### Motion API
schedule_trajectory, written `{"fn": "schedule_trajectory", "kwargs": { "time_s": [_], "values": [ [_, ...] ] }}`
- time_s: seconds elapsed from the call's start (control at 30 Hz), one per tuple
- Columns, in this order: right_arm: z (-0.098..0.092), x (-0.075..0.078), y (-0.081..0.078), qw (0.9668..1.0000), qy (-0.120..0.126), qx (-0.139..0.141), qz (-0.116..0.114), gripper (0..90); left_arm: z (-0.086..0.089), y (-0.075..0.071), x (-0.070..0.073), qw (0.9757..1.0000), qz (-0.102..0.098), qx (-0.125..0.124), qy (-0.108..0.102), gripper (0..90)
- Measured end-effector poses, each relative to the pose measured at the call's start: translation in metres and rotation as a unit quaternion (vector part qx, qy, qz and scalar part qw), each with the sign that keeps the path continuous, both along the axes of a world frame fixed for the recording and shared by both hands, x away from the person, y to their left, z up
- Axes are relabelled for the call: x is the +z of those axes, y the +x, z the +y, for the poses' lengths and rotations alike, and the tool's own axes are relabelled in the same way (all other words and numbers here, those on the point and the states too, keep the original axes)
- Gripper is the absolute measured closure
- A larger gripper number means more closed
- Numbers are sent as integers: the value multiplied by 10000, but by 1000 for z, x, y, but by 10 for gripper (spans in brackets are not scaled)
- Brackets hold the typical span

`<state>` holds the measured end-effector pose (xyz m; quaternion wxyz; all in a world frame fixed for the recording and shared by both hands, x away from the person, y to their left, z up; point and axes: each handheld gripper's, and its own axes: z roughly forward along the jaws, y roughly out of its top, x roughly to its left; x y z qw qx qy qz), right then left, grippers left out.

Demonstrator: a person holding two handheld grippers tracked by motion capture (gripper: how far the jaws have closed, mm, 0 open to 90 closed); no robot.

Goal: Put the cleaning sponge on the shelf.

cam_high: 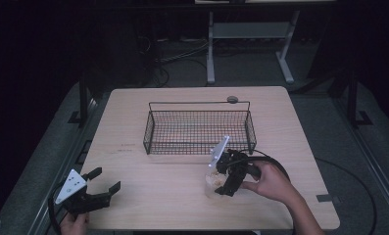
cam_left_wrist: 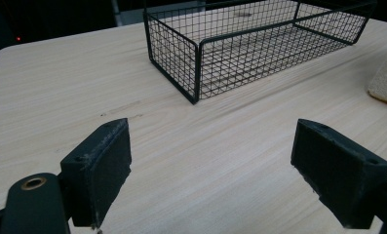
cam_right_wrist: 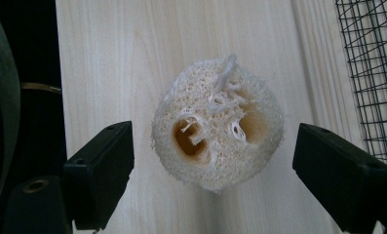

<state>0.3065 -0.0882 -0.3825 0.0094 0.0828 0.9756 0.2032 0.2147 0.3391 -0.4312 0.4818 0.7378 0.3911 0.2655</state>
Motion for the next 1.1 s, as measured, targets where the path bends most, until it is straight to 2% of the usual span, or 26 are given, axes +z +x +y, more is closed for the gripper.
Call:
{"fn": "schedule_trajectory", "kwargs": {
  "time_s": [0.3, 0.4, 0.73, 0.97, 1.1],
  "values": [
    [8, -7, 2, 9998, -206, 25, 50, 158, -1, 0, 0, 10000, -2, -8, 1, 141],
    [9, -7, 3, 9997, -221, 54, 79, 200, 0, 0, 0, 10000, -2, -7, 0, 141],
    [14, -6, 6, 9992, -388, 58, 43, 244, 0, 0, 1, 10000, -13, -7, -14, 141],
    [15, -4, 6, 9990, -429, 91, 64, 273, 0, 0, 1, 10000, -15, -2, -25, 141],
    [14, -2, 6, 9992, -371, 107, 62, 275, 0, 0, 1, 10000, -19, -2, -23, 141]
  ]
}}
